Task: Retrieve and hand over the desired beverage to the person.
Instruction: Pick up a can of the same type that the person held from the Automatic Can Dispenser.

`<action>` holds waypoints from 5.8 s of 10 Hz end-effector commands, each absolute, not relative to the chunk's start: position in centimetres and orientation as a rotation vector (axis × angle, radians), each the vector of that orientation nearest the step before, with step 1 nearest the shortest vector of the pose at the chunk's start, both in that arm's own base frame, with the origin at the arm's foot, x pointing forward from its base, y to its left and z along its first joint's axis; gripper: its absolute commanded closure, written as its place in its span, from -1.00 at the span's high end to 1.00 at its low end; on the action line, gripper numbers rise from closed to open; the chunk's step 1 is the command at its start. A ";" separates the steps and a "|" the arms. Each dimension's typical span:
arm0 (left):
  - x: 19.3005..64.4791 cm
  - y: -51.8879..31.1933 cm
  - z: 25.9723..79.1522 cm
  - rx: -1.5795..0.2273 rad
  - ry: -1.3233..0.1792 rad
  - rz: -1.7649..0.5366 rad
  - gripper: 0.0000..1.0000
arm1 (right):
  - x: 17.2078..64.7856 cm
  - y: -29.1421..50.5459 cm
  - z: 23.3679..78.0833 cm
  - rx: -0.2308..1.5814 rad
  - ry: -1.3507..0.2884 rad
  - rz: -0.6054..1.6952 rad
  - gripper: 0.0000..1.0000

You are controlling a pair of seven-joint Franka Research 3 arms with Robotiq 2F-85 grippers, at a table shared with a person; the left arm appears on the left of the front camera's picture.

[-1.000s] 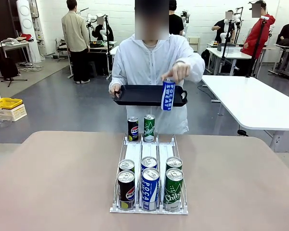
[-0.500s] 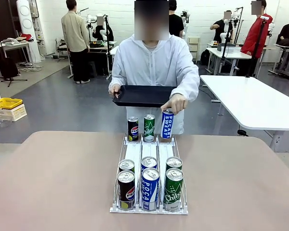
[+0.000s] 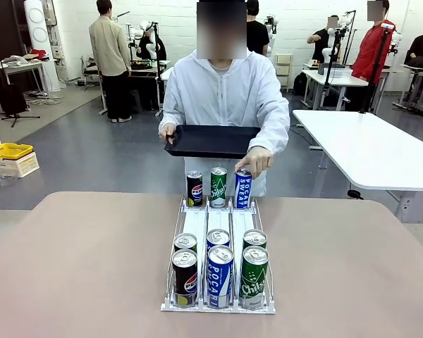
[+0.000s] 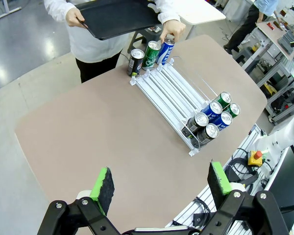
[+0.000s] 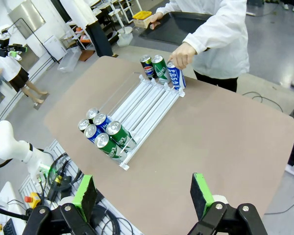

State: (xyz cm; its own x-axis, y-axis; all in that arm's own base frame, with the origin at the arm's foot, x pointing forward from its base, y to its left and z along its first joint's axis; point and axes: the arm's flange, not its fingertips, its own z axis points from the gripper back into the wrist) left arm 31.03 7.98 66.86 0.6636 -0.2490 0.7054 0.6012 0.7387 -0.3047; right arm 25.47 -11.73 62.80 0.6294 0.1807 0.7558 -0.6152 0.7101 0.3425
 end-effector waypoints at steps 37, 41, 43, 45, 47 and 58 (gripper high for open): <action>32.5 -43.9 48.1 -0.042 -0.099 -0.042 1.00 | 25.7 -11.7 62.9 0.654 -0.768 0.505 1.00; 32.2 -44.1 46.0 -0.040 -0.046 -0.114 1.00 | 25.7 -11.7 62.9 0.654 -0.768 0.505 1.00; 32.0 -43.5 45.4 -0.037 -0.057 -0.157 1.00 | 25.7 -11.7 62.9 0.654 -0.768 0.505 1.00; 32.1 -42.9 45.1 -0.057 -0.079 -0.182 1.00 | 25.7 -11.7 62.9 0.654 -0.768 0.505 1.00; 32.2 -42.8 45.0 -0.058 -0.093 -0.203 1.00 | 25.7 -11.7 62.9 0.654 -0.768 0.505 1.00; 33.0 -42.8 44.3 0.009 -0.070 -0.067 1.00 | 25.7 -11.7 62.9 0.654 -0.768 0.505 1.00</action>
